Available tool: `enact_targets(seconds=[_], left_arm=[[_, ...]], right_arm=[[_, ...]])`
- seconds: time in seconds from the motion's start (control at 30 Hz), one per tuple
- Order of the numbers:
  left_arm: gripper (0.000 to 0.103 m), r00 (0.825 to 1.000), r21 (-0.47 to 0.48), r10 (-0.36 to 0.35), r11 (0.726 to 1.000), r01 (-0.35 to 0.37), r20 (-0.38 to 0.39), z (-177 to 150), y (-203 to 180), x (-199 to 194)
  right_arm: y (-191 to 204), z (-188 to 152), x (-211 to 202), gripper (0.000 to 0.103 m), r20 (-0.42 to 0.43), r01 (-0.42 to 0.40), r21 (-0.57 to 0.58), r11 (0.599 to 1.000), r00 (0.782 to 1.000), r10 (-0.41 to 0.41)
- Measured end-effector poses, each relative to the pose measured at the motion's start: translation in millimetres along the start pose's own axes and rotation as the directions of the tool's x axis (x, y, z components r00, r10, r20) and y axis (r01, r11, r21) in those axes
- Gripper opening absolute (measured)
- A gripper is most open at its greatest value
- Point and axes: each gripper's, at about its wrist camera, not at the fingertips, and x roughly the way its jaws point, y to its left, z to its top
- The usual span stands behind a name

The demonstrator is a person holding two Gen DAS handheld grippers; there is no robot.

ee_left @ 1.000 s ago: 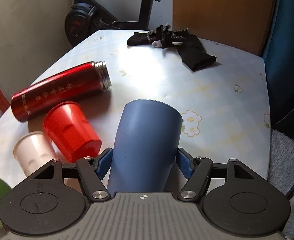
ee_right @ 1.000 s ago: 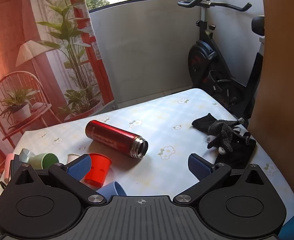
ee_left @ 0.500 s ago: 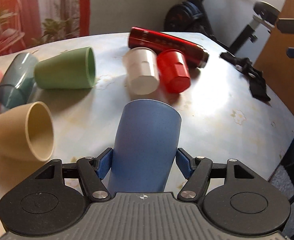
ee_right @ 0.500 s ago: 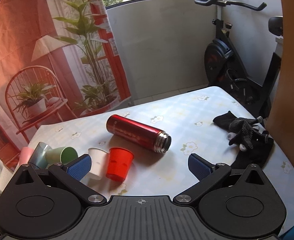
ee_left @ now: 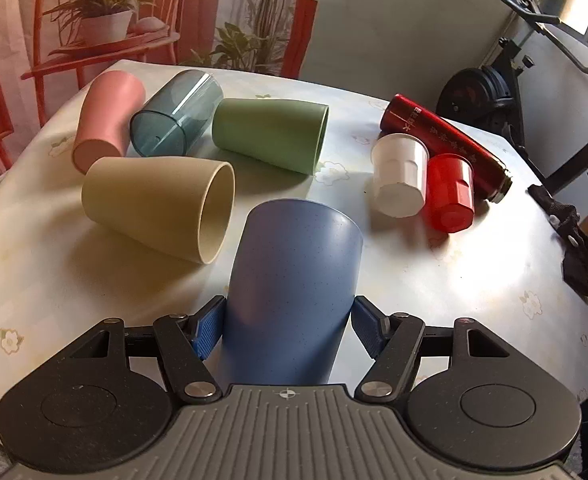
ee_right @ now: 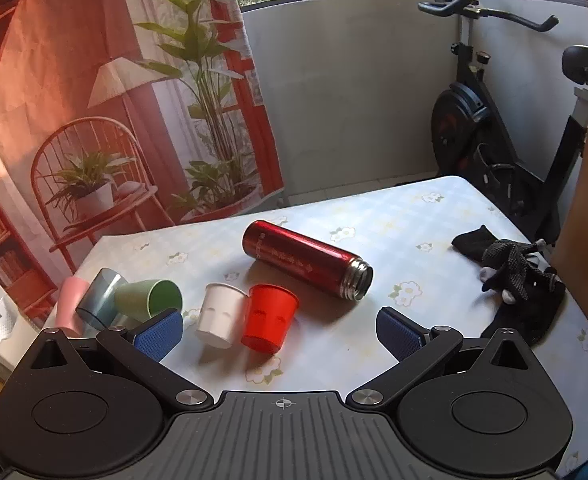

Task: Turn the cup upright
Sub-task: 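Close the left tool on the blue cup's base and lift it, then bring the right tool to the blue cup and grasp its body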

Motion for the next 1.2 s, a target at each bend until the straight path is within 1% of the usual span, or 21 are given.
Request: enact_targets(seconds=[0.13,0.27,0.4,0.5,0.57,0.63,0.7,0.8,0.87,0.93,1.0,1.07,1.13,1.2], left_arm=[[0.070,1.000,-0.017,0.023,1.000,-0.023,-0.002,-6,-1,5],[0.070,1.000,-0.018,0.022,1.000,-0.022,0.005,-8,-2,6],[0.071,1.000,-0.031,-0.028,0.999,0.028,-0.005,-8,1,7],[0.074,0.997,-0.035,-0.066,0.997,0.067,0.031,-8,4,-3],[0.079,0.996,-0.014,-0.061,0.998,0.062,0.058,-6,4,-12],[0.080,0.994,0.010,-0.056,0.998,0.055,0.099,-4,5,-25],[0.080,0.988,0.020,-0.051,0.999,0.049,0.143,-1,10,-40],[0.080,0.977,0.001,-0.022,1.000,0.022,0.210,5,26,-60],[0.080,0.968,-0.019,0.025,1.000,-0.021,0.249,9,40,-72],[0.080,0.955,-0.039,0.086,0.996,-0.079,0.282,12,54,-83],[0.080,0.943,-0.063,0.145,0.989,-0.132,0.300,16,69,-91],[0.080,0.932,-0.092,0.195,0.980,-0.175,0.306,18,85,-98],[0.080,0.923,-0.121,0.227,0.973,-0.198,0.312,18,98,-104],[0.080,0.917,-0.148,0.252,0.965,-0.215,0.309,17,112,-110]], right_arm=[[0,-4,1,0.103,-0.011,0.004,-0.003,1.000,1.000,-0.004],[-1,-8,1,0.103,-0.021,0.008,-0.004,1.000,1.000,-0.008],[0,-11,3,0.103,-0.032,0.003,0.002,1.000,0.999,-0.003],[3,-14,5,0.103,-0.039,-0.031,0.006,0.999,0.999,0.032],[9,-16,8,0.103,-0.045,-0.063,0.002,0.998,0.997,0.063],[16,-19,13,0.103,-0.059,-0.086,-0.006,0.996,0.995,0.086],[24,-23,23,0.103,-0.094,-0.108,-0.009,0.994,0.990,0.107],[36,-30,39,0.103,-0.150,-0.159,-0.006,0.987,0.976,0.156],[48,-38,53,0.103,-0.193,-0.189,-0.001,0.982,0.964,0.185],[60,-47,65,0.103,-0.230,-0.216,0.005,0.976,0.950,0.211],[70,-55,79,0.103,-0.276,-0.227,0.023,0.974,0.935,0.224],[81,-66,95,0.103,-0.327,-0.235,0.051,0.971,0.914,0.239],[89,-75,109,0.102,-0.378,-0.229,0.082,0.970,0.893,0.242],[96,-80,122,0.102,-0.414,-0.228,0.116,0.967,0.874,0.256]])
